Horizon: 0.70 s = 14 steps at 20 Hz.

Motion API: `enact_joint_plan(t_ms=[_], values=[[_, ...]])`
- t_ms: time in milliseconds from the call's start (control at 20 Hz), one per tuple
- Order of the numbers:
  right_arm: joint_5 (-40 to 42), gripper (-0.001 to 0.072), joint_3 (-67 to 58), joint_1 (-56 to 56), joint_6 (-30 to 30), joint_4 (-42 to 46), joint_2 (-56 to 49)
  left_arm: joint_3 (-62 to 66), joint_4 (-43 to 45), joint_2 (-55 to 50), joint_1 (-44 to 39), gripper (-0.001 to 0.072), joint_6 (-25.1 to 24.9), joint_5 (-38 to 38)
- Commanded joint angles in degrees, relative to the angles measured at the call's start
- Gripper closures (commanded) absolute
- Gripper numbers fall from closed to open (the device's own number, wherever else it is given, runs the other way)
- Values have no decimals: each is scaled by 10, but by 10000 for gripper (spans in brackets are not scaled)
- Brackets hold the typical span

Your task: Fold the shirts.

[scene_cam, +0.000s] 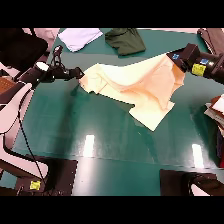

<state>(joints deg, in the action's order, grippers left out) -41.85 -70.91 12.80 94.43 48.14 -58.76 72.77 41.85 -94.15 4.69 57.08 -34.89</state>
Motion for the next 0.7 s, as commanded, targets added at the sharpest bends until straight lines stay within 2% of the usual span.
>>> enact_joint_plan(t_ms=[0,100,150,200,250,300,350,450,500,550,650], values=[[6,695,0,0,0,0,-1,0,-2,-11,-21,58,-1,-7],[6,695,0,0,0,0,0,0,-3,-17,-47,60,-1,0],[4,695,0,0,0,0,0,1,-3,-17,-58,171,-1,12],[2,695,0,0,0,0,0,5,-4,-17,-66,236,0,20],[-2,694,0,0,0,0,0,11,-5,-17,-68,239,3,24],[-5,695,0,0,0,0,0,21,-7,-17,-68,401,11,22],[-7,695,0,0,0,0,0,33,-7,-16,-68,471,12,19],[-7,695,0,0,0,0,0,61,-4,-16,-68,475,16,15],[-7,695,0,0,0,0,0,74,-4,-16,-68,600,16,12],[-7,695,0,0,0,1,0,86,-3,-16,-68,647,16,10],[-6,695,0,-1,0,2,0,108,-2,-15,-68,677,21,-6]])
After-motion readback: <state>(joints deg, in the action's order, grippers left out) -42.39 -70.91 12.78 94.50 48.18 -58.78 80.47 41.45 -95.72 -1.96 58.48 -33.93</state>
